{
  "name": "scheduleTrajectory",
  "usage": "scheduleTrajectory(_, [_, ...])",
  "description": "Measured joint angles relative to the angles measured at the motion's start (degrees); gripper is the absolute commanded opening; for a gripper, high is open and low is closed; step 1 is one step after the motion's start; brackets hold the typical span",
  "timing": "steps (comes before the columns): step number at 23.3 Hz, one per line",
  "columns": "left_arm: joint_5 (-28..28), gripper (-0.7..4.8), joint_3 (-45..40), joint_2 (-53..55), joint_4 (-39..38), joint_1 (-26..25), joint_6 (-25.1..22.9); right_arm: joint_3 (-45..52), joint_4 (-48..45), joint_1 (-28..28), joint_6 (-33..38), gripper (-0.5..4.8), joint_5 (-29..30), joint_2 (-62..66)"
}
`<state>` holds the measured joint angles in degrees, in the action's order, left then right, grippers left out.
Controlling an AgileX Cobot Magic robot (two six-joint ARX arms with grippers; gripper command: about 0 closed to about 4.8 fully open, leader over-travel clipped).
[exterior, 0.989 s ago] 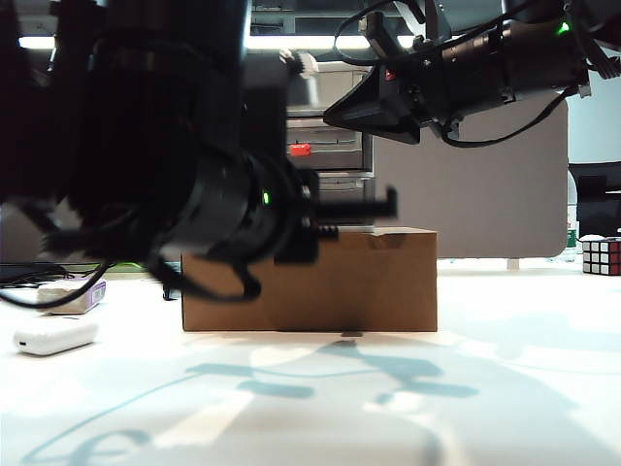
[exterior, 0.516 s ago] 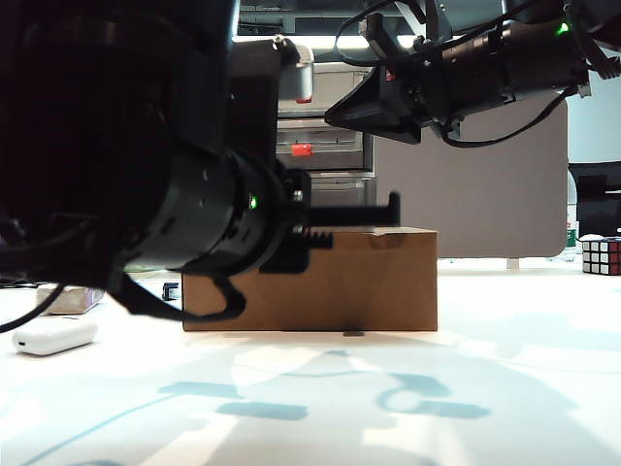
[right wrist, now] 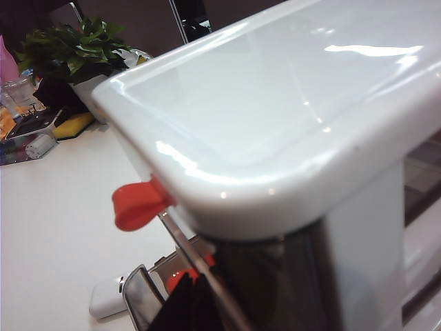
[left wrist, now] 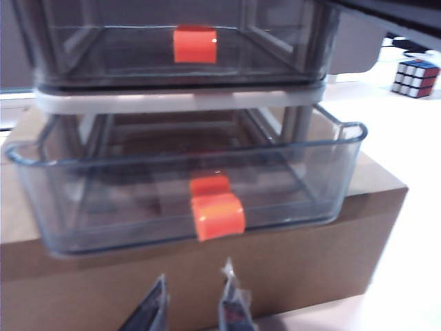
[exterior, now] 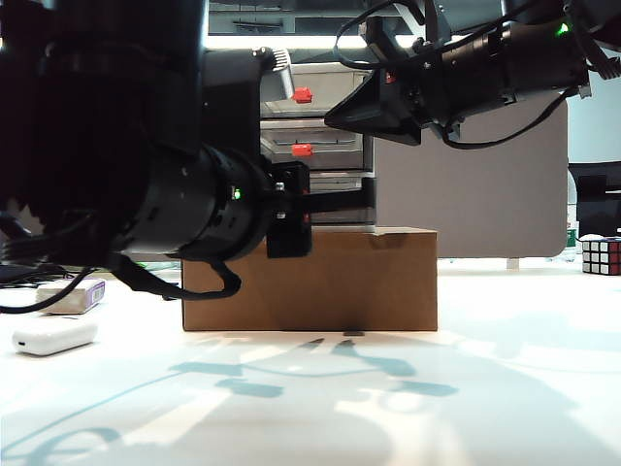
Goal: Open the third layer of the drawer on the table, pick up the earphone case on the table and put it in, and finally close the drawer.
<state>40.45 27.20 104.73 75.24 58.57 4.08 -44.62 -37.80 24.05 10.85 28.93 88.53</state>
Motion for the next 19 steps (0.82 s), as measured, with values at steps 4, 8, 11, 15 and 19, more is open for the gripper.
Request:
scheduleTrajectory(4, [-4.26,0.93,2.36,0.0,-1.97,-1.2,1.73,0.0,0.39,0.0,-0.2,-0.05,-0.02,0.0])
scheduleTrajectory(8, [-4.26,0.94,5.2,0.0,-5.75,-1.25,1.95,0.0,0.42,-0.02,-0.2,-0.05,-0.2,0.0])
scheduleTrajectory(11, [-2.21,0.94,7.06,0.0,-10.38,-1.22,1.95,0.0,0.66,-0.02,-0.22,-0.05,-0.28,0.0])
scheduleTrajectory(15, [1.49,0.94,7.13,0.0,-11.41,-0.85,1.9,0.0,0.85,-0.04,-0.28,-0.06,-0.31,0.02])
scheduleTrajectory(19, [5.4,0.95,7.13,-0.04,-11.41,0.15,0.37,0.0,0.85,-0.04,-0.39,-0.06,-0.33,0.02])
